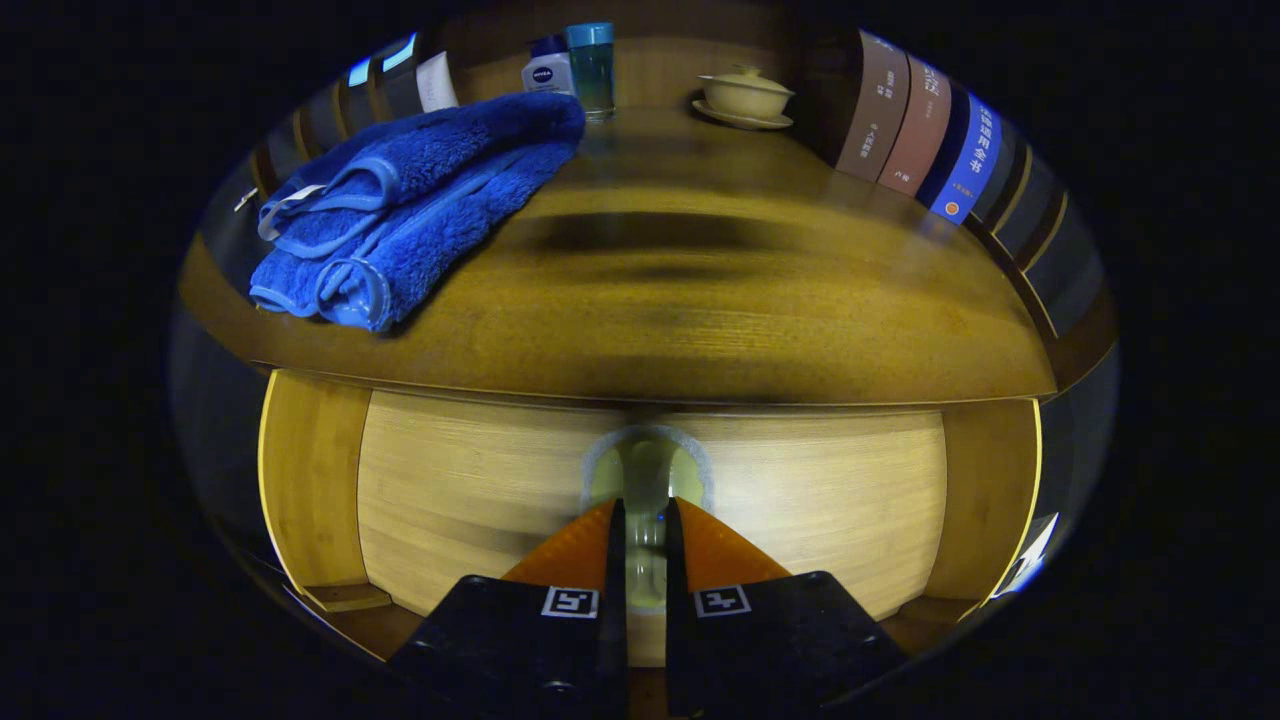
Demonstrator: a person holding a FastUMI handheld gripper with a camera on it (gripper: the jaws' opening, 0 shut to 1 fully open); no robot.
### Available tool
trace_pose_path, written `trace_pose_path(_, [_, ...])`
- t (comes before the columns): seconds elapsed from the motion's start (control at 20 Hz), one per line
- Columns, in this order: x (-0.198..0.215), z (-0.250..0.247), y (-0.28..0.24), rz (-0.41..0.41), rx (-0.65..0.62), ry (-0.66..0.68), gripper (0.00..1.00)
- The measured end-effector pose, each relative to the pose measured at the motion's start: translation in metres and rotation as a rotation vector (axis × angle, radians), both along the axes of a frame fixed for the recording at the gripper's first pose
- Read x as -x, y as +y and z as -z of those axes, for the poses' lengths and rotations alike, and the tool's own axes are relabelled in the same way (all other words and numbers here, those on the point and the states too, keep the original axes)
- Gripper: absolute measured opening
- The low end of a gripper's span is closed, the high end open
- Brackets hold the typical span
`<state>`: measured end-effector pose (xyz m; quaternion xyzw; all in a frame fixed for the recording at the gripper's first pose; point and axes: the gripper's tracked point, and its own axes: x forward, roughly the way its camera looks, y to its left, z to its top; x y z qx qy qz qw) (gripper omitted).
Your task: Pull open the drawer, take out the items inside it, and place them on the countertop above the cabinet.
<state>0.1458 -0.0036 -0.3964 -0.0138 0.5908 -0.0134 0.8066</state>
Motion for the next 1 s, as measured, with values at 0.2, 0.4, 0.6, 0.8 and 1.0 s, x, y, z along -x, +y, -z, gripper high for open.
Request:
trace_pose_path(0.2, [0.010, -0.027, 0.003, -0.014, -0.018, -0.056, 0.20])
trace_pose_path(0.4, [0.029, -0.072, 0.003, -0.023, -0.037, -0.164, 0.20])
trace_pose_path(0.6, [0.030, -0.127, -0.001, -0.033, -0.020, -0.312, 0.20])
trace_pose_path(0.8, [-0.009, -0.161, -0.007, -0.004, -0.010, -0.421, 0.20])
trace_pose_path(1.0, [-0.064, -0.167, -0.013, 0.030, -0.008, -0.449, 0.20])
